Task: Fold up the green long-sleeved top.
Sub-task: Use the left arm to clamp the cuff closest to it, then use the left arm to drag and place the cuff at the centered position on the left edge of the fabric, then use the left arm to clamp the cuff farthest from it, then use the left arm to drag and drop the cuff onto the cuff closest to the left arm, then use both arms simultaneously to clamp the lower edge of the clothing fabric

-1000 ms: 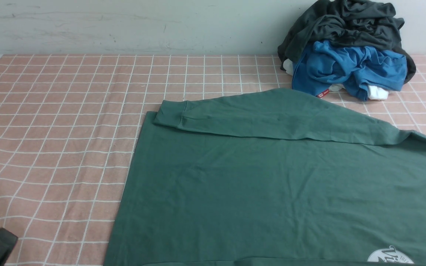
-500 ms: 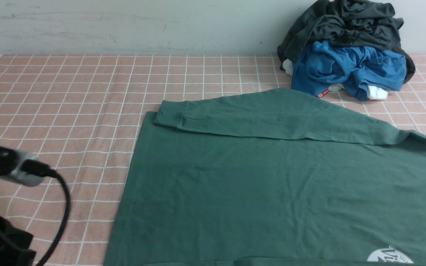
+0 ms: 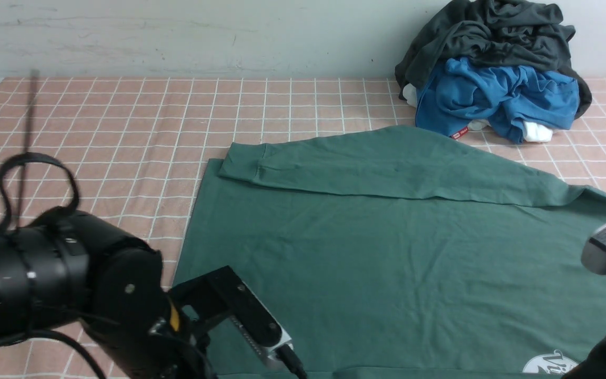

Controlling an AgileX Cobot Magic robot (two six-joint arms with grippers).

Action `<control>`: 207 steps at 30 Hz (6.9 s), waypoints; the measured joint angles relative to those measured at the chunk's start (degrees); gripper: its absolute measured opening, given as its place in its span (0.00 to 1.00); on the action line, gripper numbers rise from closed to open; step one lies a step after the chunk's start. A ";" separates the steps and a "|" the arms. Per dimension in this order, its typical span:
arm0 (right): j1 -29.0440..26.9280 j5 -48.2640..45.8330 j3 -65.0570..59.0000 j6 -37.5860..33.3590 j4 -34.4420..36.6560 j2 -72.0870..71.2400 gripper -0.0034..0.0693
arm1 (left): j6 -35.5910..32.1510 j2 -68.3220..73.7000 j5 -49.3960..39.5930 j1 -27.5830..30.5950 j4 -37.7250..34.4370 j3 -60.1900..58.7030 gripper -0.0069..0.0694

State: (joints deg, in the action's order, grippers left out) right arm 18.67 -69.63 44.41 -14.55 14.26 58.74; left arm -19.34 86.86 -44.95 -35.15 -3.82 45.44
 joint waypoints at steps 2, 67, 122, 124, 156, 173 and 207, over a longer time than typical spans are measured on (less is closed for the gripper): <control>0.07 0.56 0.00 1.71 -2.75 0.00 0.03 | 1.16 3.38 1.32 -0.39 1.41 1.81 0.76; 0.10 17.14 10.75 11.00 -16.65 14.47 0.03 | 9.91 47.14 -11.96 23.34 -6.00 74.63 0.68; 0.17 11.40 14.21 11.00 -15.12 6.72 0.03 | 17.31 -2.63 -13.83 20.51 -9.70 20.54 0.13; 0.17 11.34 14.21 11.00 -14.75 6.72 0.03 | 17.38 -4.06 -11.55 20.51 -10.11 16.27 0.13; 14.39 -1.85 4.23 4.42 -2.55 -3.22 0.03 | -5.07 -8.92 -1.25 -12.71 1.58 -17.10 0.68; 14.39 -1.85 4.07 4.36 -2.79 -3.33 0.03 | 4.87 -3.73 0.90 -13.78 8.85 -13.31 0.68; 14.39 -1.06 -8.98 -19.63 -7.96 -3.33 0.35 | 7.32 -21.17 -15.15 -13.23 8.28 -11.12 0.09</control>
State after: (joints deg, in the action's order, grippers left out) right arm 33.06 -70.68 35.43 -34.18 6.30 55.41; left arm -12.02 65.69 -60.10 -48.38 4.47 34.32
